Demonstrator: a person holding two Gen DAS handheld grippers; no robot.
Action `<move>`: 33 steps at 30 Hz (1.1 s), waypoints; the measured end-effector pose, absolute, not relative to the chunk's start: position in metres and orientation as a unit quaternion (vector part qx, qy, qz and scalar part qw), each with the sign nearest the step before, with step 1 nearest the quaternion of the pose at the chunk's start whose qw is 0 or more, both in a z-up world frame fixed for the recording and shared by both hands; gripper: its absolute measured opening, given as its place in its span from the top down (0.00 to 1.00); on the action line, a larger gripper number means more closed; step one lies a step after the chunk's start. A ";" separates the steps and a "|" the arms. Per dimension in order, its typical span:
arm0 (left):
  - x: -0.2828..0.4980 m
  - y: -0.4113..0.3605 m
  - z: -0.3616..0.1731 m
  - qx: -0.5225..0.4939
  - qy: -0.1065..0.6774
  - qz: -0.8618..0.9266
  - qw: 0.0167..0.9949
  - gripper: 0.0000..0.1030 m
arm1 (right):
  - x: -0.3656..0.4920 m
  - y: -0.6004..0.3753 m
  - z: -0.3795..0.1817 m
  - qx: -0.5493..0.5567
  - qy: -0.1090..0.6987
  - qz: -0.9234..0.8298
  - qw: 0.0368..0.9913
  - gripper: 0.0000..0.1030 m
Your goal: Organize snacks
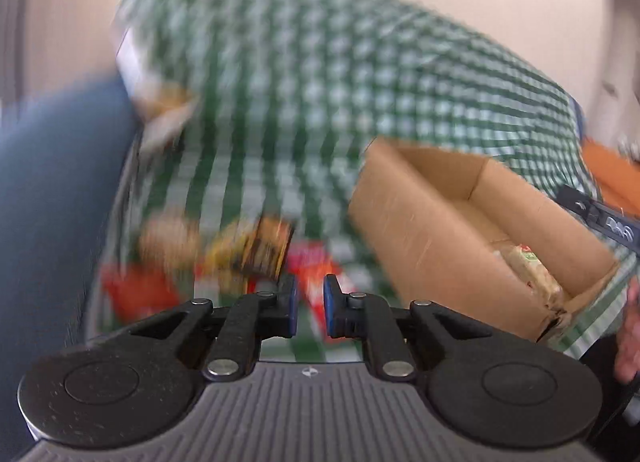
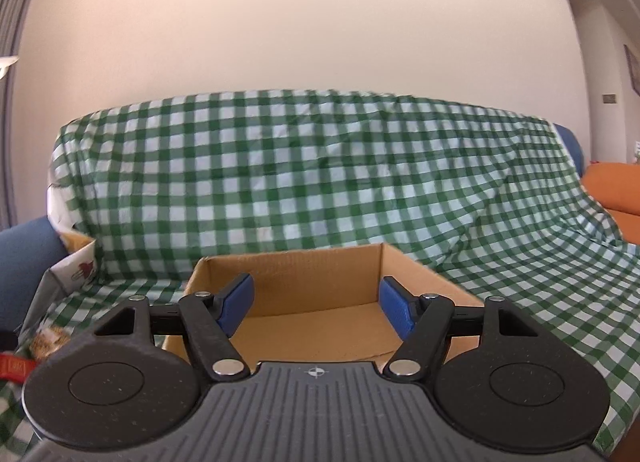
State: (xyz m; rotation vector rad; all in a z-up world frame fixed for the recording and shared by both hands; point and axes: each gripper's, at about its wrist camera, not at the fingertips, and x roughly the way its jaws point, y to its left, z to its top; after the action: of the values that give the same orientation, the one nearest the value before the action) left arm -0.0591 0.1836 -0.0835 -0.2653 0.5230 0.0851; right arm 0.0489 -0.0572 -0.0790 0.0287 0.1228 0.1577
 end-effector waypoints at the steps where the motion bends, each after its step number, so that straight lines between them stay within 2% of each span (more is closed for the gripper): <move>1: -0.062 0.191 -0.083 -0.147 0.246 0.042 0.957 0.87 | 0.047 -0.056 -0.080 0.011 0.067 0.089 0.994 0.41; 5: -0.063 0.210 -0.086 -0.200 0.239 0.050 0.949 0.87 | 0.042 -0.050 -0.079 -0.002 0.080 0.114 0.990 0.57; 15: -0.065 0.225 -0.083 -0.258 0.212 0.053 0.941 0.87 | 0.031 -0.033 -0.082 -0.042 0.087 0.146 0.985 0.69; 25: -0.073 0.266 -0.099 -0.373 0.203 0.131 0.896 0.86 | 0.003 0.017 -0.070 -0.126 0.020 0.222 0.967 0.71; 33: -0.062 0.265 -0.100 -0.336 0.218 0.192 0.896 0.85 | 0.032 0.080 -0.084 -0.112 0.121 0.279 0.946 0.71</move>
State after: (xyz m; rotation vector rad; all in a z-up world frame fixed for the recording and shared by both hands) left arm -0.0618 0.2647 -0.1005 -0.6974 0.4527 0.3972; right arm 0.0322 0.0798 -0.0835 -0.2285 0.2457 0.5693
